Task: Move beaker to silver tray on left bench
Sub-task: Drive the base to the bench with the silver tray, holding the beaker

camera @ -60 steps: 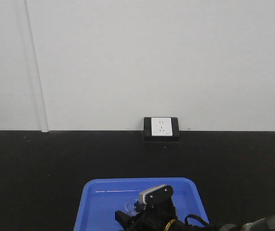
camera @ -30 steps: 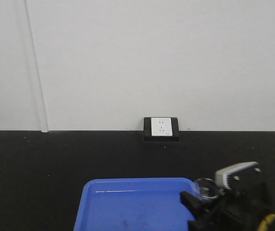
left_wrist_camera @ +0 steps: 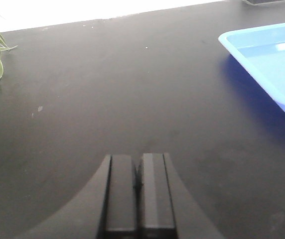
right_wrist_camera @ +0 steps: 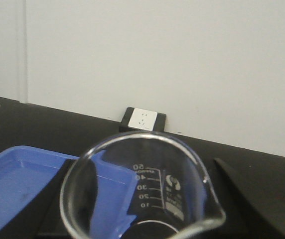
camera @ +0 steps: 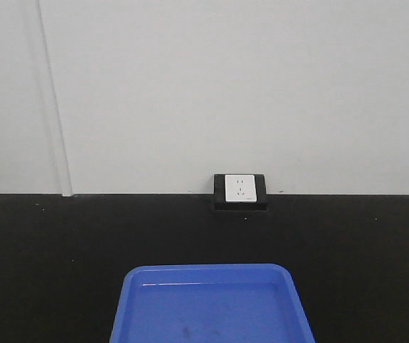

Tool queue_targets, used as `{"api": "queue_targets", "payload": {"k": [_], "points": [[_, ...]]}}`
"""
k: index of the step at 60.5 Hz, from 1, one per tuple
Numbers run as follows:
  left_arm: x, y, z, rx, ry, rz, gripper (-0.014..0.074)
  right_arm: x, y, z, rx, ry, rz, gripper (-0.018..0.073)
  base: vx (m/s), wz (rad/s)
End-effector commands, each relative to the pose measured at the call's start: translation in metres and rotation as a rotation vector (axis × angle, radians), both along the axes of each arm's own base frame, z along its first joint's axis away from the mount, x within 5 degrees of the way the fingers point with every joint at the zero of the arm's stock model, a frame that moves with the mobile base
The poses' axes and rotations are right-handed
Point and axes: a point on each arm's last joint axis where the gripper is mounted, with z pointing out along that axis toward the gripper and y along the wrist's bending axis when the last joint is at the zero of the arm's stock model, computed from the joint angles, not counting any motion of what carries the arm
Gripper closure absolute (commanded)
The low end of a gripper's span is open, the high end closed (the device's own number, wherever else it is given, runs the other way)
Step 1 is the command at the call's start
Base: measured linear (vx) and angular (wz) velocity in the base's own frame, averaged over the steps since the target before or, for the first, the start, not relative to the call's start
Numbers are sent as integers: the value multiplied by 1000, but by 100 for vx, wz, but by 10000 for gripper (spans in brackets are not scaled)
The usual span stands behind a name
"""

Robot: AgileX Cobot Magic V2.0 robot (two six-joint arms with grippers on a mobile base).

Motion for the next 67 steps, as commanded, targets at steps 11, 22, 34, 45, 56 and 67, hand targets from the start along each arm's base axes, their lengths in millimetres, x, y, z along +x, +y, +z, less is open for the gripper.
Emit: {"api": "queue_targets", "payload": {"k": [11,22,34,45,56,67], "points": [[2,-1,0,-7,-62,-13,595,-9,-4,12,-7,-78,-14,570,0,0],[2,-1,0,-7,-62,-13,595,-9,-4,12,2,-72,-13,571,0,0],[2,-1,0,-7,-62,-13,595,-9,-4,12,1,-73,-13,571,0,0],[2,-1,0,-7,-62,-13,595,-9,-4,12,0,-73,-13,571,0,0],[2,-1,0,-7,-62,-13,595,-9,-4,12,0,-73,-13,571,-1,2],[2,-1,0,-7,-62,-13,595,-9,-4,12,0,-73,-13,571,-6,-1]]}}
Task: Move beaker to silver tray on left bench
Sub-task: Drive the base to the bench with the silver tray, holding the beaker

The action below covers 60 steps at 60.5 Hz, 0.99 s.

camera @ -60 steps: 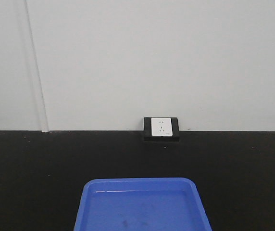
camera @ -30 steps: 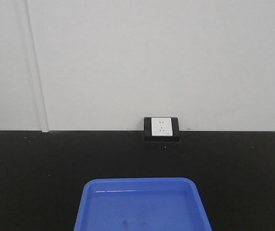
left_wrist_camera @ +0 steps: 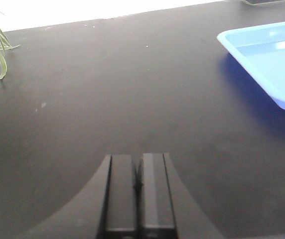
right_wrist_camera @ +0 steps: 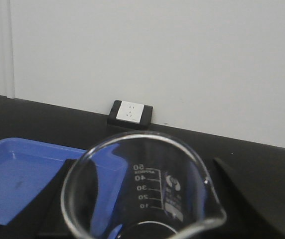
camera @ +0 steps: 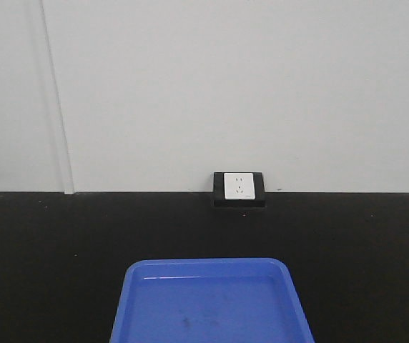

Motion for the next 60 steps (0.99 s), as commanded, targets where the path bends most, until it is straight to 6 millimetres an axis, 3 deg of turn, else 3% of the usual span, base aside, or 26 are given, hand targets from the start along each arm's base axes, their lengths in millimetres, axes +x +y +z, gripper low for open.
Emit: {"api": "queue_targets", "payload": {"k": [1,31,60], "points": [[2,-1,0,-7,-62,-13,595,-1,2,15,0,-87,21,571,-12,-4],[2,-1,0,-7,-62,-13,595,-1,2,15,0,-87,21,571,-22,7],[2,-1,0,-7,-62,-13,595,-1,2,15,0,-87,21,571,-31,30]]}}
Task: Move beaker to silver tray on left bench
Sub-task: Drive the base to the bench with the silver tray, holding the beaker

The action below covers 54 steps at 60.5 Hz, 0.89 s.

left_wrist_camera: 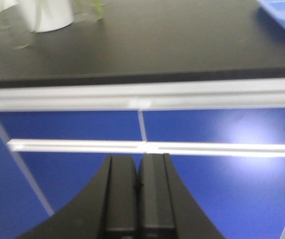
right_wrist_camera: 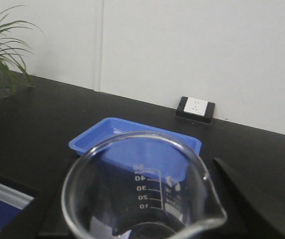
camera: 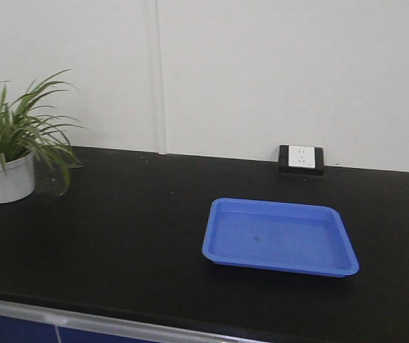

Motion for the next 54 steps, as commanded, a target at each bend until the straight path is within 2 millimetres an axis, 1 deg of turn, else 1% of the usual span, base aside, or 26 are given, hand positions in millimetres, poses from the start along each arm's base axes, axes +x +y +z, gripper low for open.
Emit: {"api": "queue_targets", "payload": {"k": [1,30,54], "points": [[2,-1,0,-7,-62,-13,595,-1,2,15,-1,-88,21,571,-32,37],[2,-1,0,-7,-62,-13,595,-1,2,15,-1,-88,21,571,-31,41],[2,-1,0,-7,-62,-13,595,-1,2,15,-1,-88,21,571,-26,58]]}}
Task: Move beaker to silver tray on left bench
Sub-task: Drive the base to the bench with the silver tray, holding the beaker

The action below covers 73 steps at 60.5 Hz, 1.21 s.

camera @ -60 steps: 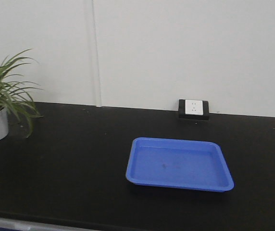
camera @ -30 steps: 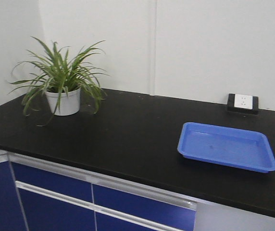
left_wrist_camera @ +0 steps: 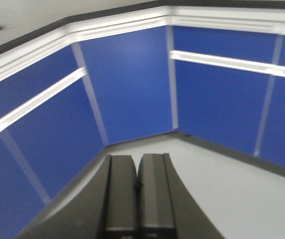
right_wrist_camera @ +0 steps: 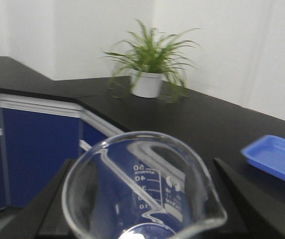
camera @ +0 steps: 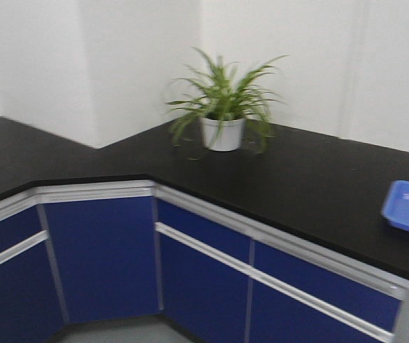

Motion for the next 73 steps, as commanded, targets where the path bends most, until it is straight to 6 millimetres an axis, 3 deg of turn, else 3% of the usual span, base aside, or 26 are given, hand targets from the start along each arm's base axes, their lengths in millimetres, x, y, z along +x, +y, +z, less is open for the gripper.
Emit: {"api": "queue_targets", "payload": {"k": [1,38,73], "points": [[2,-1,0,-7,-62,-13,595,-1,2,15,-1,-88,21,571,-22,68],[2,-1,0,-7,-62,-13,595,-1,2,15,-1,-88,21,571,-16,63],[2,-1,0,-7,-62,-13,595,-1,2,15,-1,-88,21,571,6,49]]}}
